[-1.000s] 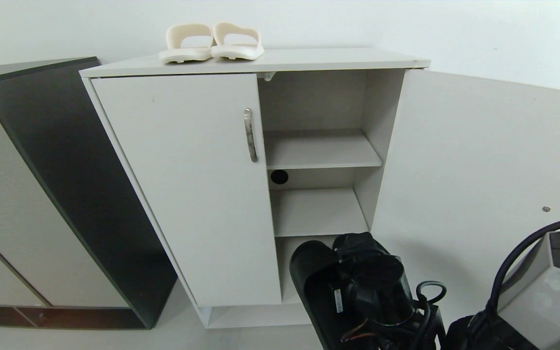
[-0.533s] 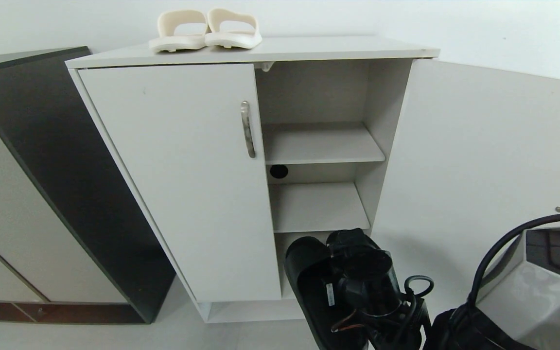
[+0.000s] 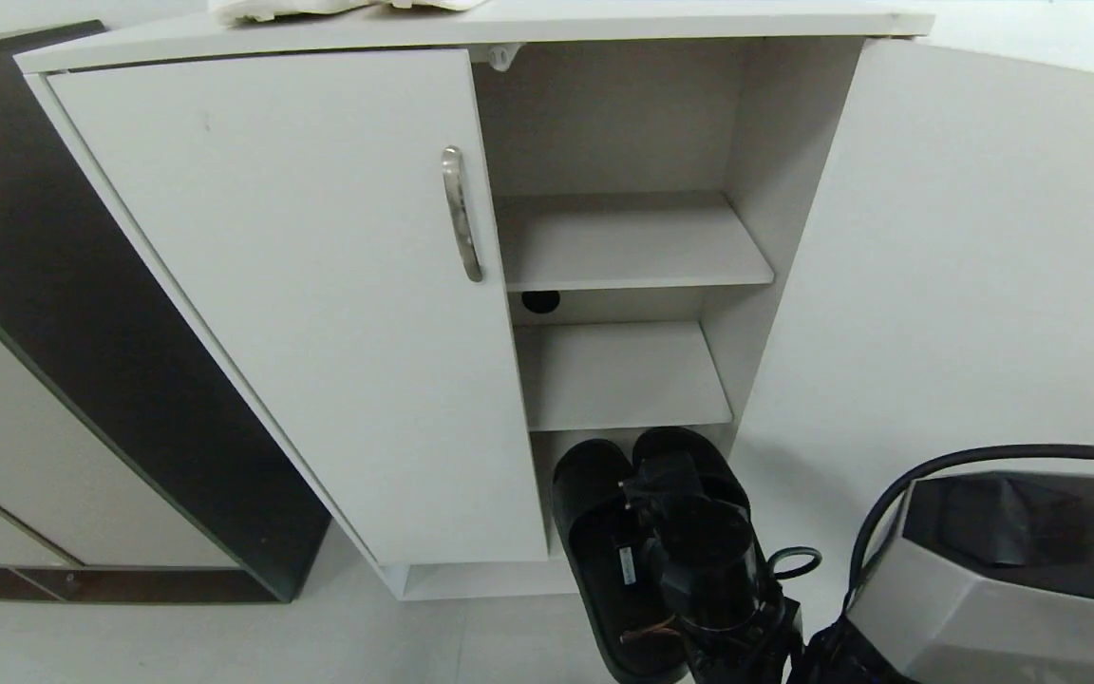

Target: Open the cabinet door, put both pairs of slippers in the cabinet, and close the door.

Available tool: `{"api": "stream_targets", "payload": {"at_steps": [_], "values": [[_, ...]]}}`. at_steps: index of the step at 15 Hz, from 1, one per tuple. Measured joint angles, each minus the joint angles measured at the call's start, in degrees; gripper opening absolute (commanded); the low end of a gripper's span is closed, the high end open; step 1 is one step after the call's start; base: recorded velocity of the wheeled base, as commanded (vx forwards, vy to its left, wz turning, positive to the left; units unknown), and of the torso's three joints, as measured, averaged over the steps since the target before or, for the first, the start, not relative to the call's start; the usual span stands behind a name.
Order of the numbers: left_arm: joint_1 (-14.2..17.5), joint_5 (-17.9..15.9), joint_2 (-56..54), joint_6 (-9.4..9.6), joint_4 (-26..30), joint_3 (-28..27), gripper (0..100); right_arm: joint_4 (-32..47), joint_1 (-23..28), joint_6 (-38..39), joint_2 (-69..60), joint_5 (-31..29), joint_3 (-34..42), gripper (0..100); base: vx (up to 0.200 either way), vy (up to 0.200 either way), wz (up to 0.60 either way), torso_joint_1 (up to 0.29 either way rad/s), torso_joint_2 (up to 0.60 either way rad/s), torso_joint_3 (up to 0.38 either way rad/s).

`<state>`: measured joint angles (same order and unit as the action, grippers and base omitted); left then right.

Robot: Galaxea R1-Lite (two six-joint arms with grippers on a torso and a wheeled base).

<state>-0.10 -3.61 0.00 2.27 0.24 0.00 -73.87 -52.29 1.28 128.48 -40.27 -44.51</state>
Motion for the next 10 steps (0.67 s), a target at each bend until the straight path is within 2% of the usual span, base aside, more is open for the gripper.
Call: {"api": "stream_targets", "payload": {"at_steps": [2,4,6,10], "values": [[0.0,0.0,0.0,0.0,0.0,0.0,0,-8.1,1.5,-5.7,4.3,-1.0,-1.4,0,0.0,0.0,0.0,0.007,0.0,-0.203],[0.0,0.0,0.0,0.02,0.0,0.0,0,-13.3,3.1,-7.4,7.8,-1.3,-4.8,0,0.0,0.0,0.0,0.007,0.0,-0.117],[0.0,0.0,0.0,0.02,0.0,0.0,0,-15.9,3.5,-7.5,9.5,-1.7,-6.5,0,0.0,0.0,0.0,0.0,0.0,0.0],[0.0,0.0,0.0,0.02,0.0,0.0,0,-16.1,3.7,-7.5,9.4,-2.5,-7.9,0,0.0,0.0,0.0,0.0,0.0,0.0]]}}
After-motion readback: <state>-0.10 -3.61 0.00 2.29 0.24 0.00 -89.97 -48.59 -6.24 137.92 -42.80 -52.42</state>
